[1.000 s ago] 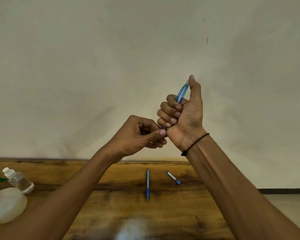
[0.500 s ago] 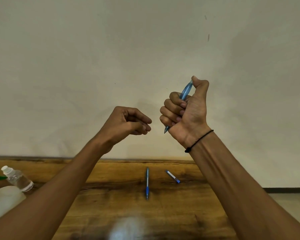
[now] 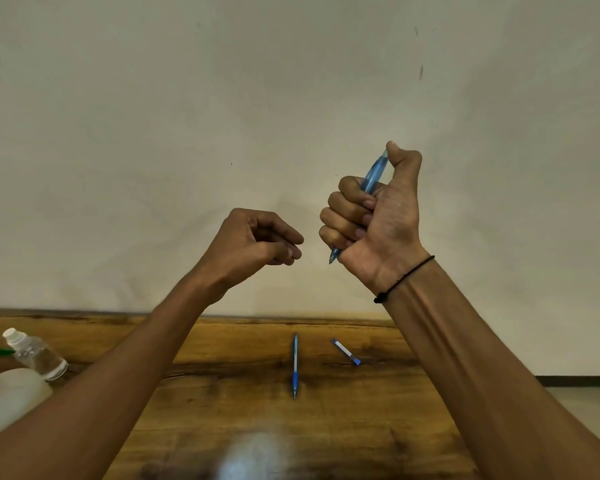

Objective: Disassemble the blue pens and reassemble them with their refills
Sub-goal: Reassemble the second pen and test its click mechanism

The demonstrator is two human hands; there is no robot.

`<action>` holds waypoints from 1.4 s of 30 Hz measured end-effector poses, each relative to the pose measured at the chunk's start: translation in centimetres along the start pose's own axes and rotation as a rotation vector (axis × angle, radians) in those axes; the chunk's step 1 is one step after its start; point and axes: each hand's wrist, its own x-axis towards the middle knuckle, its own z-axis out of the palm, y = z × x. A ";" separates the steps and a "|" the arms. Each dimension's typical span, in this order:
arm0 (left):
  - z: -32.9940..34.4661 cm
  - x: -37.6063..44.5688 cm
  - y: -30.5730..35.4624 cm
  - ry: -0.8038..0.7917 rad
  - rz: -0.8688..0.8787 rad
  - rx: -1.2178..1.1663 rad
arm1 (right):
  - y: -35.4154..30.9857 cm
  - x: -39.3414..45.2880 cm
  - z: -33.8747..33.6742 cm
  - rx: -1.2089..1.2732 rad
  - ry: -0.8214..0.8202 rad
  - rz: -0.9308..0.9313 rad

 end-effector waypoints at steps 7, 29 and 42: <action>0.0 -0.1 0.2 0.000 0.008 -0.002 | -0.1 -0.1 0.2 -0.003 -0.028 0.009; -0.2 0.0 0.4 0.017 0.000 -0.018 | -0.7 -0.1 0.2 -0.004 -0.083 0.028; -0.3 -0.1 0.5 0.037 -0.002 -0.002 | -0.7 -0.1 0.2 0.080 -0.035 0.031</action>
